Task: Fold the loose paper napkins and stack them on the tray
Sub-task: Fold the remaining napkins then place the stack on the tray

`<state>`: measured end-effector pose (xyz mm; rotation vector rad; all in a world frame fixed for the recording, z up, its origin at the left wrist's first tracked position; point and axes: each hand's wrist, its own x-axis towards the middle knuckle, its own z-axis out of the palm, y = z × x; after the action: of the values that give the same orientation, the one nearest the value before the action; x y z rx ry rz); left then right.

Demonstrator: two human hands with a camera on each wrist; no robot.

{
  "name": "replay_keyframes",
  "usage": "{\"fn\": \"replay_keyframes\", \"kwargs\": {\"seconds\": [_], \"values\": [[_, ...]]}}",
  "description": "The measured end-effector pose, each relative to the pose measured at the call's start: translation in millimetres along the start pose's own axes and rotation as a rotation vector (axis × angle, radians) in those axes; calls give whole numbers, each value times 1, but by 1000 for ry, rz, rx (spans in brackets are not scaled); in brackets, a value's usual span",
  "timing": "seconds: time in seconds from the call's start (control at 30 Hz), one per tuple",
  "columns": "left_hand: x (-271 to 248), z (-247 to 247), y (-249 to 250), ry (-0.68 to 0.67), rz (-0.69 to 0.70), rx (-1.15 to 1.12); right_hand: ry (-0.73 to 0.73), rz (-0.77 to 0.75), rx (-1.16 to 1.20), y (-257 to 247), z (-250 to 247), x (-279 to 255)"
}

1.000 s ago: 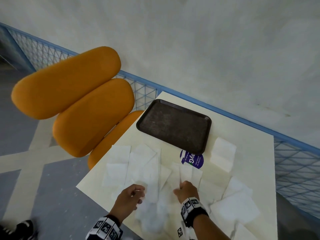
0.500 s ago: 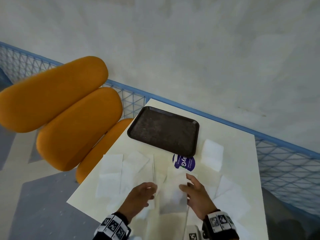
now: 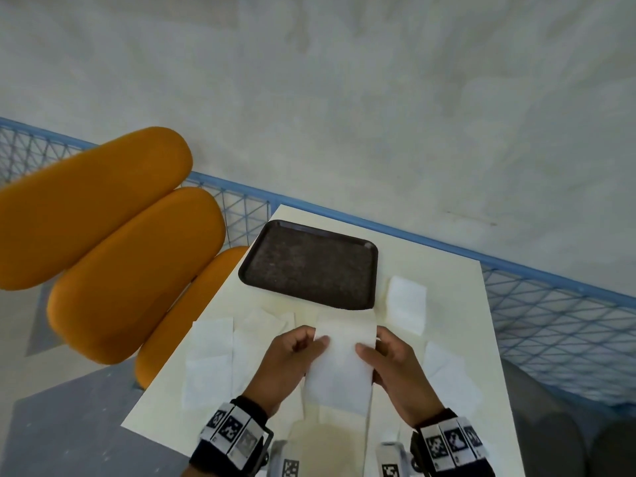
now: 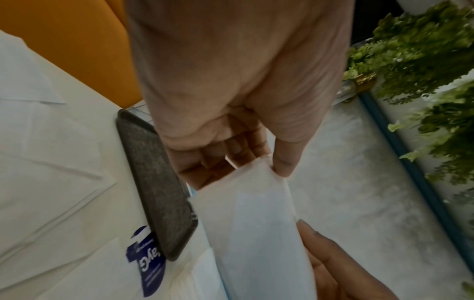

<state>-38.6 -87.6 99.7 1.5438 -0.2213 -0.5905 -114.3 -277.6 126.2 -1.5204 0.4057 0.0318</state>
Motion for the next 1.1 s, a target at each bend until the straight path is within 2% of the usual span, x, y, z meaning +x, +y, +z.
{"fn": "replay_keyframes", "kwargs": {"seconds": [0.13, 0.3, 0.53, 0.77, 0.83, 0.9, 1.0, 1.1], "values": [[1, -2, 12, 101, 65, 108, 121, -144, -43, -9, 4, -2], [-4, -10, 25, 133, 135, 247, 125, -289, -201, -15, 6, -7], [-15, -14, 38, 170, 230, 316, 191, -338, -372, -24, 12, -16], [-18, -16, 41, 282, 341, 313, 259, -382, -398, -27, 9, -21], [-16, -16, 40, 266, 281, 331, 240, -380, -392, -27, 8, -22], [-15, -15, 41, 178, 221, 338, 194, -364, -345, -28, 7, -24], [-15, -11, 44, 49, 226, 332, 108, -309, -245, -30, 5, -28], [-16, -2, 45, 80, 246, 309, 100, -296, -211, -30, 0, -31]]}}
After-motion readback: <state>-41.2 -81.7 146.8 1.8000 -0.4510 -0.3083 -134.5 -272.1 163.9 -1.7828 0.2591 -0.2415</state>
